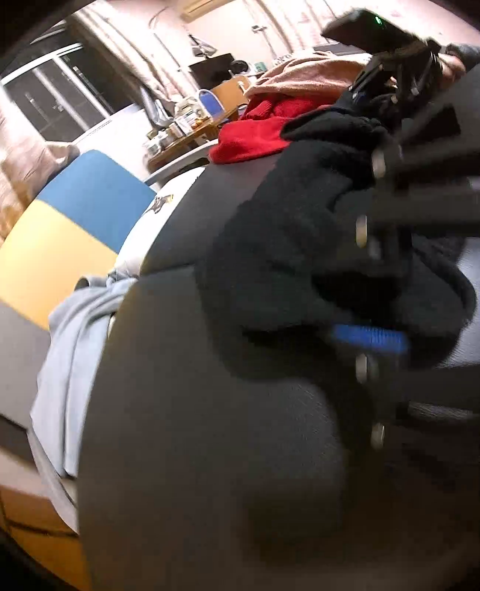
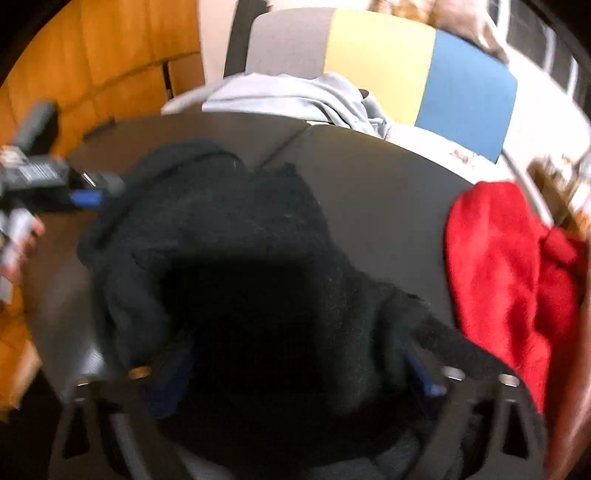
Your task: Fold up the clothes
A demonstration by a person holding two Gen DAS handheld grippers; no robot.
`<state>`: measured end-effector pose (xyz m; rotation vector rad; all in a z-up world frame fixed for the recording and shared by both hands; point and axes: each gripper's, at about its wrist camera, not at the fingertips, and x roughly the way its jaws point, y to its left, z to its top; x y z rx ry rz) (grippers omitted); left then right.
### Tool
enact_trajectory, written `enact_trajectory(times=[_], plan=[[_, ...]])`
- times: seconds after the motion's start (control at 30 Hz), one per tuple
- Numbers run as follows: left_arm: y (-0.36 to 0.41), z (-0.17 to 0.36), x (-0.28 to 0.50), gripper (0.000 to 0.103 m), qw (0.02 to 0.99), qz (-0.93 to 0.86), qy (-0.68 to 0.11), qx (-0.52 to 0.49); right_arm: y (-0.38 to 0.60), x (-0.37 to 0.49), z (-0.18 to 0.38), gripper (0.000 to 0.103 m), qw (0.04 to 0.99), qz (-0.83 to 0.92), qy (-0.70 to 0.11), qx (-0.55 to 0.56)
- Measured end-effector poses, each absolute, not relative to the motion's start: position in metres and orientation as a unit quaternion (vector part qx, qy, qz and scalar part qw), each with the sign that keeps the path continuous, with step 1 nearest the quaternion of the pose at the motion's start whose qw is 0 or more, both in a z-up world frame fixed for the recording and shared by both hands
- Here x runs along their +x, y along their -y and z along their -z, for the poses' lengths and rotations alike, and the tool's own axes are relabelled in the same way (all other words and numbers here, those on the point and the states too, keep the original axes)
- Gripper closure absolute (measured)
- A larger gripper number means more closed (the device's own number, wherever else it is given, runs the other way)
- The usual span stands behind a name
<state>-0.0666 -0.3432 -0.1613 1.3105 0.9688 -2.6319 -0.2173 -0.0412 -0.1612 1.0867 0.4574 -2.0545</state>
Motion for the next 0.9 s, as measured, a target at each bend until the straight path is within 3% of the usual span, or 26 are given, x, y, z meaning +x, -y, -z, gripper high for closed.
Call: enact_trajectory(times=[0.07,0.17,0.2,0.23,0.33,0.43,0.5,0.57,0.67,0.77,0.9], plan=[[0.346,0.137,-0.083,0.095,0.003,0.863,-0.313,0.395,0.037,-0.23,0.146,0.05,0.379,0.808,-0.153,0.424],[0.354,0.1,-0.108,0.095,-0.02,0.875,-0.334,0.348,0.026,-0.264,0.118,0.054,0.34,0.844,-0.129,0.394],[0.362,0.089,-0.115,0.084,-0.024,0.873,-0.361,0.329,0.02,-0.28,0.11,0.054,0.32,0.858,-0.112,0.387],[0.37,0.08,-0.122,0.075,-0.026,0.869,-0.386,0.31,0.005,-0.305,0.101,0.054,0.303,0.867,-0.05,0.392],[0.388,0.079,-0.133,0.069,0.018,0.856,-0.426,0.292,-0.062,-0.368,0.107,0.048,0.225,0.857,0.179,0.427],[0.382,0.105,-0.124,0.068,0.047,0.85,-0.403,0.335,-0.108,-0.382,0.126,0.042,0.166,0.848,0.26,0.431],[0.38,0.134,-0.097,0.067,0.064,0.837,-0.393,0.375,-0.12,-0.37,0.128,0.033,0.176,0.854,0.26,0.416],[0.376,0.158,-0.074,0.067,0.073,0.824,-0.395,0.4,-0.121,-0.352,0.124,0.017,0.201,0.862,0.235,0.402],[0.358,0.171,-0.049,0.054,0.057,0.813,-0.421,0.397,-0.104,-0.325,0.119,0.001,0.258,0.866,0.172,0.392],[0.34,0.184,-0.024,0.044,0.04,0.802,-0.447,0.394,-0.071,-0.292,0.129,0.0,0.318,0.85,0.082,0.412],[0.324,0.184,-0.042,0.038,0.023,0.803,-0.439,0.403,-0.048,-0.269,0.169,0.0,0.336,0.806,0.054,0.483]])
